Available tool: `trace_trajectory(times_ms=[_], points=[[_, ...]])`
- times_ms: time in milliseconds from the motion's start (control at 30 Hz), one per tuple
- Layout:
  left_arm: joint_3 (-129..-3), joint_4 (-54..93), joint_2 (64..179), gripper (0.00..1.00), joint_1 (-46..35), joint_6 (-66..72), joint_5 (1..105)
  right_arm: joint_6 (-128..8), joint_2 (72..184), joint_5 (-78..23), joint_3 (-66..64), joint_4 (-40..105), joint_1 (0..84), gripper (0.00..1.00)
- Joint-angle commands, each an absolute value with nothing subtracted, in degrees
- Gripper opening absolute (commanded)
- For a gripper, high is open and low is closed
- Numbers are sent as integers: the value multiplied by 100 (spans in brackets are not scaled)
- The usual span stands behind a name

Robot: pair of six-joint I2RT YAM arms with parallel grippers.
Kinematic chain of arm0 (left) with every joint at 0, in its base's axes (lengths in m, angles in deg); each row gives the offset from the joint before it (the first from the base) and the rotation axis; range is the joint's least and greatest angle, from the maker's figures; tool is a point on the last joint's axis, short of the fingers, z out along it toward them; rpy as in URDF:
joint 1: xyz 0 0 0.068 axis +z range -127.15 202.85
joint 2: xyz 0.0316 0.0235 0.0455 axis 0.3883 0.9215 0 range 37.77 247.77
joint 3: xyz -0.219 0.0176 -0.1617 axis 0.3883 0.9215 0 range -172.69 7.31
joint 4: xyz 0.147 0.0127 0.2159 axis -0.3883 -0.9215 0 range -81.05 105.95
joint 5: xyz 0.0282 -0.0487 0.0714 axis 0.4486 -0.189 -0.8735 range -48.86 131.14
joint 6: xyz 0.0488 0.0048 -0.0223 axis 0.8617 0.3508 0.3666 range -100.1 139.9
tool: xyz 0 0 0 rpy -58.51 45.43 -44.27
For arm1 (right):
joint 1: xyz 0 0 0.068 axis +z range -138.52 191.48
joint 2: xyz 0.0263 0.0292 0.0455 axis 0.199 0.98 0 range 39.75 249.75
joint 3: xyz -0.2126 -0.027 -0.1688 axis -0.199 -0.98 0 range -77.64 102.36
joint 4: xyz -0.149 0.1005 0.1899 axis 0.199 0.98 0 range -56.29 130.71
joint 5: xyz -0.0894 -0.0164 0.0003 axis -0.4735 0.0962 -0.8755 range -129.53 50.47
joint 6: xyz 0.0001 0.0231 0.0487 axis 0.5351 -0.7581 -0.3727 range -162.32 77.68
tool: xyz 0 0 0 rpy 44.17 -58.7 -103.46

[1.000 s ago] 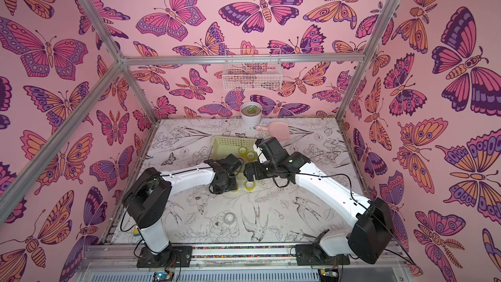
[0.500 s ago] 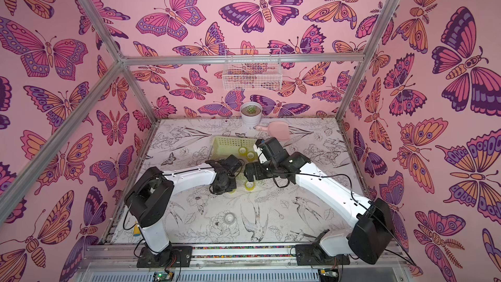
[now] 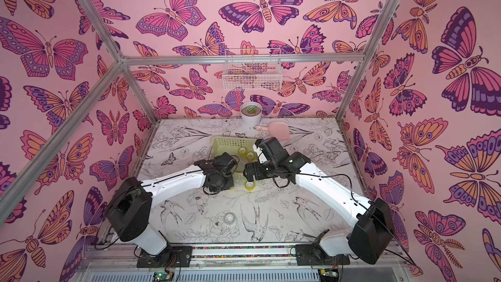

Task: Put the transparent tape into the storage box
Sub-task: Pick up the tape at the center of the board.

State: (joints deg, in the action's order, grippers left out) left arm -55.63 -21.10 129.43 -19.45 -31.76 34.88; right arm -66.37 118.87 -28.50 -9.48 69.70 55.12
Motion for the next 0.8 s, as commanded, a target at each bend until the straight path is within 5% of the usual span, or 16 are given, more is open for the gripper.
trace_trajectory(times_ms=[0, 233, 767], points=[[-5801, -2679, 12682, 8, -1939, -3067, 3139, -6692, 11798, -2784, -917, 6831, 5542, 99], [-6450, -2807, 12699, 9, -1622, -2682, 3037, -6690, 11745, -2762, -907, 6637, 5540, 99], [-8528, -2807, 14649, 9, -694, -1787, 3587, -6428, 11547, -3528, -967, 6202, 5443, 99]])
